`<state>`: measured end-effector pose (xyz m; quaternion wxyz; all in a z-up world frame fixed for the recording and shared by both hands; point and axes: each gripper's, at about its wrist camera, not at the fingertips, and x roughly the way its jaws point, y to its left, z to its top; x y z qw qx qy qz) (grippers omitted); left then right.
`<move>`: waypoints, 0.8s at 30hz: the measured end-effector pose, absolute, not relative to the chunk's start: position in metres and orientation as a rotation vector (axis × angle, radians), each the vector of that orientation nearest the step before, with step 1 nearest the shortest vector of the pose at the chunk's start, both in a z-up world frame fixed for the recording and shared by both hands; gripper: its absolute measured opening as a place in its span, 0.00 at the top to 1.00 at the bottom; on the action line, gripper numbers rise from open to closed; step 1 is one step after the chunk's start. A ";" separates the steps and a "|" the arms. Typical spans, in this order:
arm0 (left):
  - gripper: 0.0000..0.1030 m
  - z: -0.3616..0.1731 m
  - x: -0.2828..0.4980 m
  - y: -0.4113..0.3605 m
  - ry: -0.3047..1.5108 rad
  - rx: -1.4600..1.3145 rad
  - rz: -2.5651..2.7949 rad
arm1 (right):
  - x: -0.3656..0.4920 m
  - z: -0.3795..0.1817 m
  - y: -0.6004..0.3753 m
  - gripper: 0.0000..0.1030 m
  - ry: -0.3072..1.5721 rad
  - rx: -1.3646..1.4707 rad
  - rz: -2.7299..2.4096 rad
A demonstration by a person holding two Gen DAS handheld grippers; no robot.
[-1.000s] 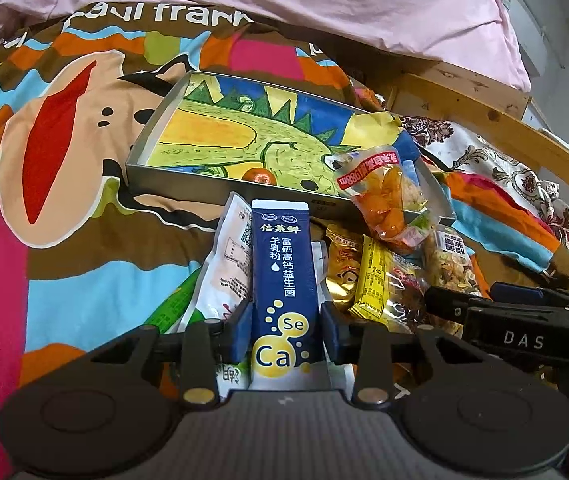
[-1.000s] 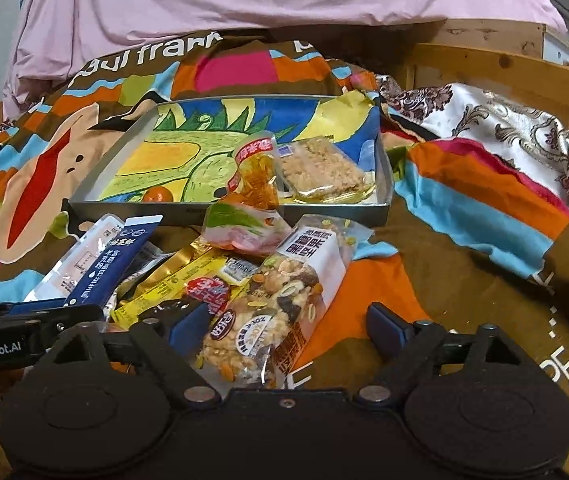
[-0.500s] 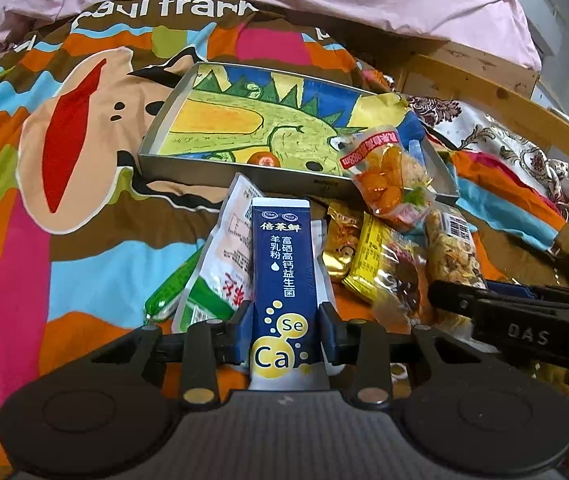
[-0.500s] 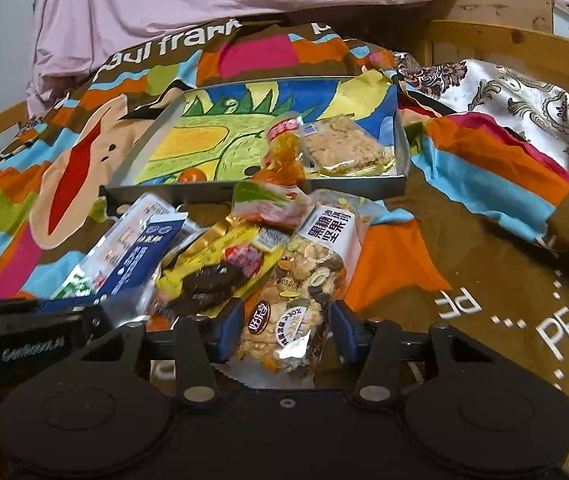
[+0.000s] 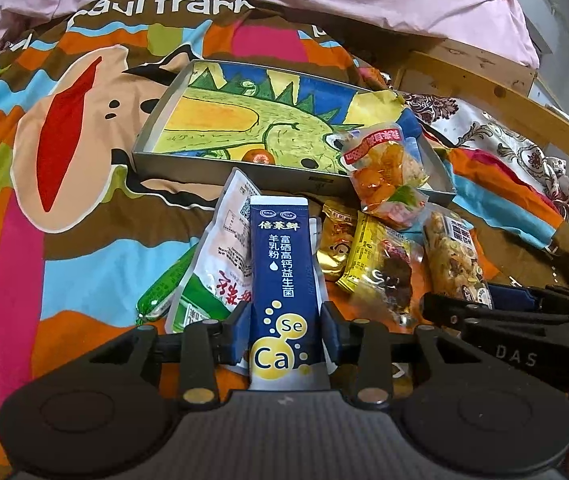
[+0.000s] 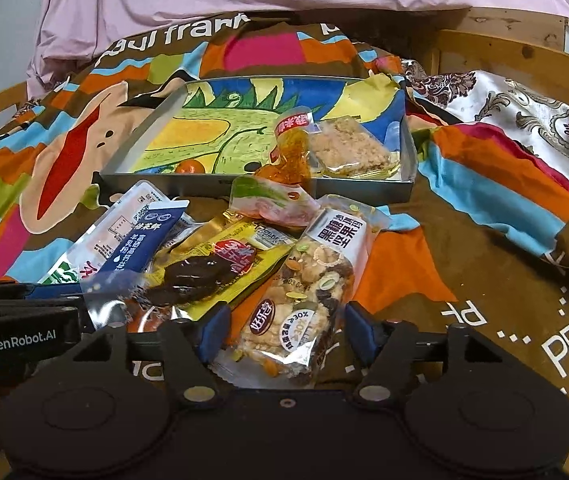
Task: Organize snacks
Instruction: 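Grasp the nut bar pack with right tool while left tool holds the milk box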
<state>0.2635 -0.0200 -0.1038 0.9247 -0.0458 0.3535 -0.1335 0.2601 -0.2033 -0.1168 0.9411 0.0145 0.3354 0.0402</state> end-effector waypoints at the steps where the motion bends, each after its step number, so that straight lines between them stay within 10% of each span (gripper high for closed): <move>1: 0.59 -0.104 0.264 -0.020 0.724 -0.091 -0.274 | 0.261 -0.118 -0.203 0.34 0.687 0.031 0.081; 24: 0.62 -0.105 0.264 -0.020 0.719 -0.079 -0.276 | 0.260 -0.116 -0.205 0.47 0.707 0.042 0.056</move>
